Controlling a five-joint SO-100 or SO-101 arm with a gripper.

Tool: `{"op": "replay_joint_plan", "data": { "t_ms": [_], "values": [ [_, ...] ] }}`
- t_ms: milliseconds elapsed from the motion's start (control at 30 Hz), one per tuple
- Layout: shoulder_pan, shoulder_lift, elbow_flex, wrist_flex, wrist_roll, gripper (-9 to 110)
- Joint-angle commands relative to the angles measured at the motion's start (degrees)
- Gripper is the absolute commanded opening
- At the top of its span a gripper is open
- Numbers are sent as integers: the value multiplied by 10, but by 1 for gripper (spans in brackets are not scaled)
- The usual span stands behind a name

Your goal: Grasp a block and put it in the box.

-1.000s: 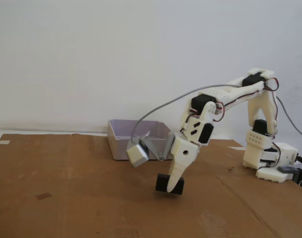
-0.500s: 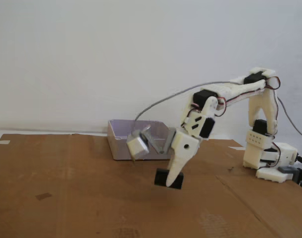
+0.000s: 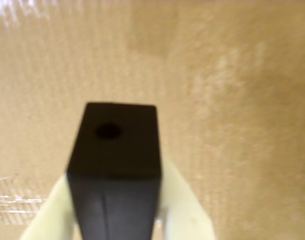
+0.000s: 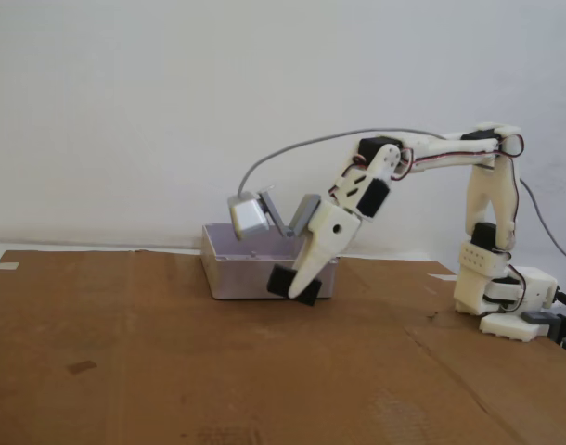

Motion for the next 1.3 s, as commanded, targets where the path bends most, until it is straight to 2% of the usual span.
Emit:
{"op": "replay_joint_plan", "data": {
  "t_ms": [0, 500, 667, 1267],
  "values": [
    [25, 117, -63, -13, -17, 0],
    [110, 181, -62, -13, -25, 0],
    [152, 199, -62, -13, -54, 0],
    [313, 218, -54, -13, -54, 0]
  ]
}}
